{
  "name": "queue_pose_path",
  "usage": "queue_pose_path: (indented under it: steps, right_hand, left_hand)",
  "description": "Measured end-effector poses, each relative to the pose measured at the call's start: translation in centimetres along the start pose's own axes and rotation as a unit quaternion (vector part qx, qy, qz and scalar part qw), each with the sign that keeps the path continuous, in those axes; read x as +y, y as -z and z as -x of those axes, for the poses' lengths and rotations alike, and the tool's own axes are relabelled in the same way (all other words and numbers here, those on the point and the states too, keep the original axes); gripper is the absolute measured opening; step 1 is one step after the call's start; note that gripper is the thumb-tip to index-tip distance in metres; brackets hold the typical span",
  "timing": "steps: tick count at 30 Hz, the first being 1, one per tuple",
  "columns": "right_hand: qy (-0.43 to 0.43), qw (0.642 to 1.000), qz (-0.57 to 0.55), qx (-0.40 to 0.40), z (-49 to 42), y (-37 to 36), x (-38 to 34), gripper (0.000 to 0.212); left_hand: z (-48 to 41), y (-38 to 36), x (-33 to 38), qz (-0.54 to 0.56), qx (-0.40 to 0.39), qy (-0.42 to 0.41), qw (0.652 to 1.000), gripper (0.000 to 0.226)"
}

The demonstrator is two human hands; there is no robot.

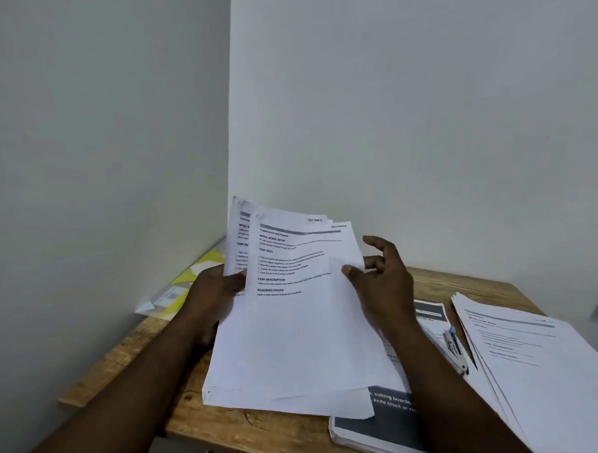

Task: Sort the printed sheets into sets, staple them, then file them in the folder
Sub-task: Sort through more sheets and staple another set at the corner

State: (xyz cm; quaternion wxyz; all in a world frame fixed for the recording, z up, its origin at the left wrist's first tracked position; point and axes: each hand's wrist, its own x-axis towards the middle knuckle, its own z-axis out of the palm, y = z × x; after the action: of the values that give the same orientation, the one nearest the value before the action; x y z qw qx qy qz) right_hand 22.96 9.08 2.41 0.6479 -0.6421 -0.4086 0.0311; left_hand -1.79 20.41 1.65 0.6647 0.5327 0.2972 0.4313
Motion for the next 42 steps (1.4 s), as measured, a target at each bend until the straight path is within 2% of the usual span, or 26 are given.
queue_pose_path:
  steps: [2,6,10,16,19,22,25,27,29,33,36,38,42]
  right_hand:
    - [-0.009,1.000,0.011,0.016,0.1,-0.4,0.0,0.058]
    - [-0.053,0.998,-0.011,0.024,0.1,-0.9,0.4,0.056]
    - [-0.084,0.994,-0.048,0.045,0.1,-1.3,0.9,0.055]
    - [-0.170,0.979,-0.115,-0.002,0.4,-1.7,1.2,0.079]
    - [-0.185,0.974,-0.132,-0.020,0.6,-2.0,0.9,0.067]
    - [-0.167,0.983,-0.079,0.005,0.8,-2.2,0.6,0.068]
    - [-0.161,0.984,-0.071,0.016,1.0,-2.3,0.7,0.065]
    - [-0.147,0.987,-0.058,0.010,1.1,-2.4,0.5,0.065]
    - [-0.151,0.987,-0.061,-0.004,1.0,-2.4,0.5,0.062]
    - [-0.240,0.942,-0.210,-0.109,0.0,-1.3,0.9,0.030]
    - [-0.268,0.933,-0.185,-0.154,-0.1,-0.1,0.6,0.020]
    - [-0.253,0.934,-0.194,-0.163,-0.2,0.3,0.5,0.014]
    - [-0.230,0.940,-0.220,-0.127,-0.4,0.6,0.4,0.017]
  left_hand:
    - [0.4,-0.2,0.4,-0.042,0.018,-0.006,0.999,0.005]
    - [0.7,-0.4,0.5,-0.070,0.035,-0.012,0.997,0.018]
    - [0.5,-0.3,0.5,-0.069,0.033,-0.012,0.997,0.015]
    - [0.6,-0.2,0.3,-0.113,0.015,-0.024,0.993,0.023]
    - [0.2,-0.1,0.0,-0.097,0.030,-0.019,0.995,0.031]
    - [0.0,-0.2,0.0,-0.030,0.039,-0.008,0.999,0.048]
    - [0.0,-0.3,0.0,0.065,-0.016,0.021,0.998,0.061]
    - [0.0,-0.3,-0.2,0.047,-0.044,0.027,0.998,0.053]
    - [-0.2,-0.1,-0.3,0.004,-0.027,0.005,1.000,0.036]
    - [-0.8,0.5,-0.6,0.020,0.003,-0.013,1.000,0.026]
    - [-1.1,0.5,-0.6,0.039,0.016,-0.020,0.999,0.023]
    - [-1.1,0.5,-0.7,0.048,0.015,-0.023,0.998,0.026]
    - [-0.9,0.5,-0.8,0.056,0.008,-0.022,0.998,0.026]
